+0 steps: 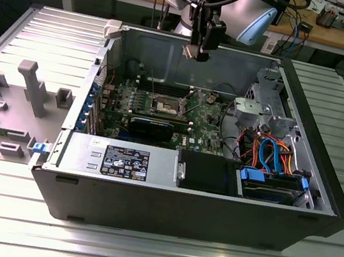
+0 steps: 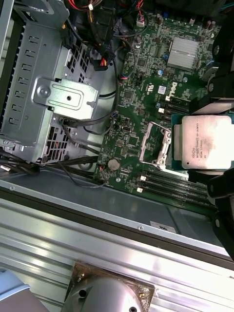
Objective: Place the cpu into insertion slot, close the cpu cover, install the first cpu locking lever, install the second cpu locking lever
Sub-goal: 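Place the cpu into insertion slot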
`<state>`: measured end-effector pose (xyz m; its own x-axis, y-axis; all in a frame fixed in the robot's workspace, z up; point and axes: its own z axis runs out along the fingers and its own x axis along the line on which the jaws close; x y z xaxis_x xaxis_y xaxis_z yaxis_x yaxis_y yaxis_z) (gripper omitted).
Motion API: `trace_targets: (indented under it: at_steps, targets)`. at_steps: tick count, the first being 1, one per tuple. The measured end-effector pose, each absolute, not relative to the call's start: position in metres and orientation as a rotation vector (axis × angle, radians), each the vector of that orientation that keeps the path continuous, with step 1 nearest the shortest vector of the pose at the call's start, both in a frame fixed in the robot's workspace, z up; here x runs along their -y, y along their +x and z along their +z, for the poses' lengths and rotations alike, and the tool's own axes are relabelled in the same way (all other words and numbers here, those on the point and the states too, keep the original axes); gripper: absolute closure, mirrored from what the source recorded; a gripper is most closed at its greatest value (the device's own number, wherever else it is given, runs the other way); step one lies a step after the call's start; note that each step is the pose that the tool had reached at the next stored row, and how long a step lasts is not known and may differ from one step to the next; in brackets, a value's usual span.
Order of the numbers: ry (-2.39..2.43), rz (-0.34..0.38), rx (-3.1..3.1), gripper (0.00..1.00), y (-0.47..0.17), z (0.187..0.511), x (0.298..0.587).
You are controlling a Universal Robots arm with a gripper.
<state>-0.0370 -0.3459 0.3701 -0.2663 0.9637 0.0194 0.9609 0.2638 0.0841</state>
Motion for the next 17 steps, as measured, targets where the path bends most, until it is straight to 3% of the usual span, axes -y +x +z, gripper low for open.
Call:
trace_targets:
  at_steps: [17]
  targets:
    - [1.887, 0.122, -2.464, 0.46, -0.0392, 0.3701, 0.3459]
